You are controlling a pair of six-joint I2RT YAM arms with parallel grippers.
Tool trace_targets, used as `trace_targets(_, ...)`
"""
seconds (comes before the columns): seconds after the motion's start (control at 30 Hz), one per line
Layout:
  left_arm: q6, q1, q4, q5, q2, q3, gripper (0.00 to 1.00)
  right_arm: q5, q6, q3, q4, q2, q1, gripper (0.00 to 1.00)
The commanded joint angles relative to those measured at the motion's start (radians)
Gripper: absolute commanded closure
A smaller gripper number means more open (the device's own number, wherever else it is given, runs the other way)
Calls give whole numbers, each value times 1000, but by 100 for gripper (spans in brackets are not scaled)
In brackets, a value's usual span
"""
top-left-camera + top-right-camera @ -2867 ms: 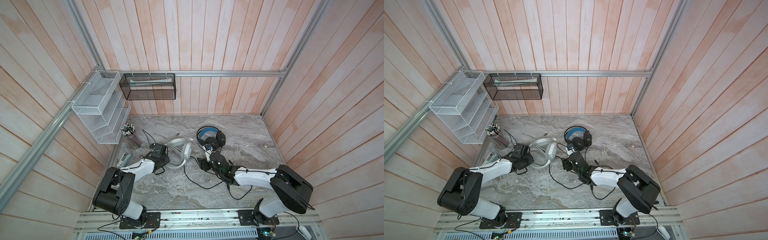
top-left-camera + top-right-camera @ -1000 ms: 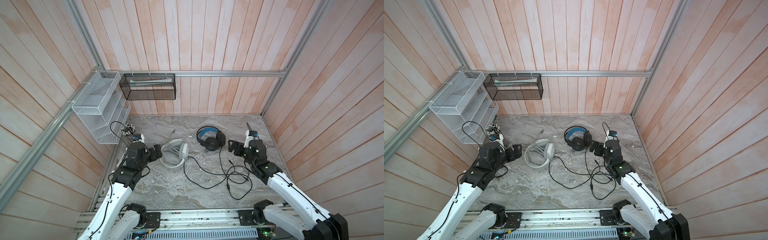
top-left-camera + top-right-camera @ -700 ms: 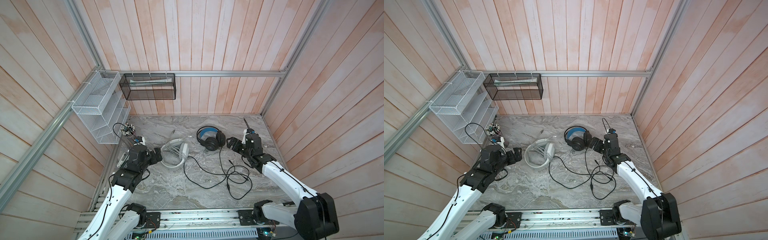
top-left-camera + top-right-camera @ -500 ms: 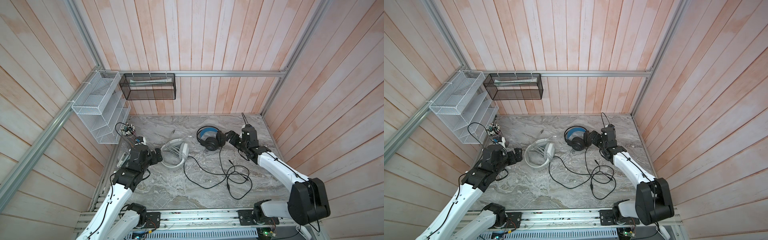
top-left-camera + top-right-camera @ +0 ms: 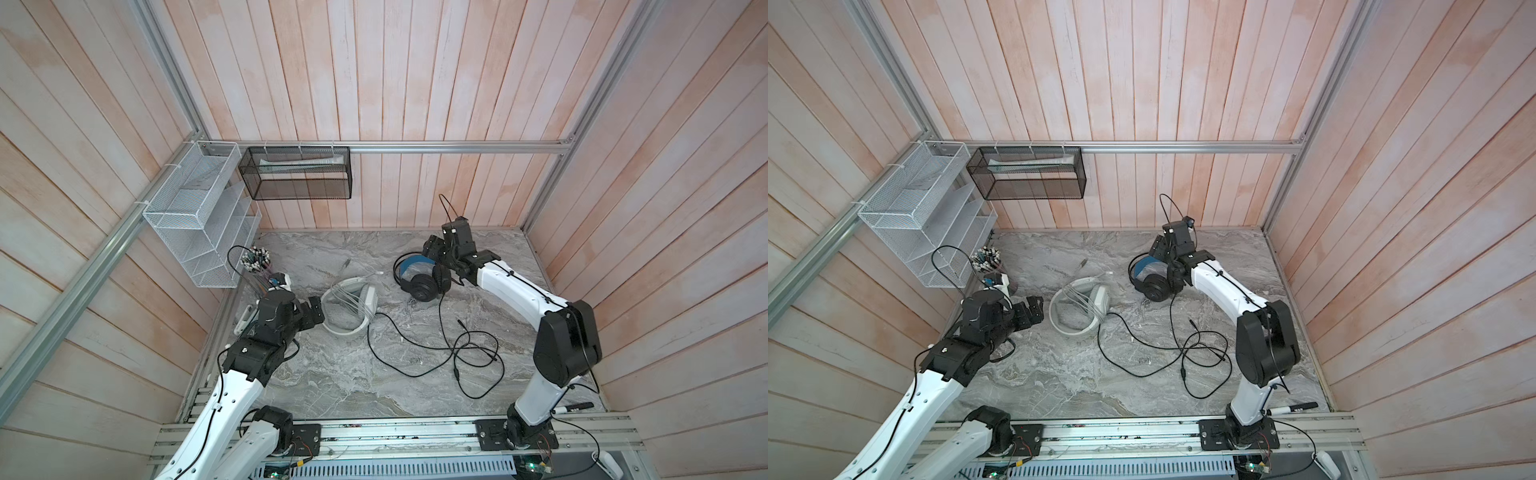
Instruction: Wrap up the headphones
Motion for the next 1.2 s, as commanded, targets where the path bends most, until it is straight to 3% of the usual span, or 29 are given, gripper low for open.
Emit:
trace_targets(0.0,20,-5,13,-5,3,-6,1,87,-207,140,-136,117,27,20)
trace_targets(0.23,24,-5,14,-3,19,-7,2,19,-289,588,-423,433,41,25)
trace_targets(0.47,25,-5,16,-5,22,-8,1,-14,-316,837,-550,647,76,28)
trace_targets(0.93,30,-4,19,5,38,-7,1,23,-379,776,-568,702,121,52)
trace_targets(1.17,32,-5,20,9,36,-8,1,28,-369,745,-562,709,121,53)
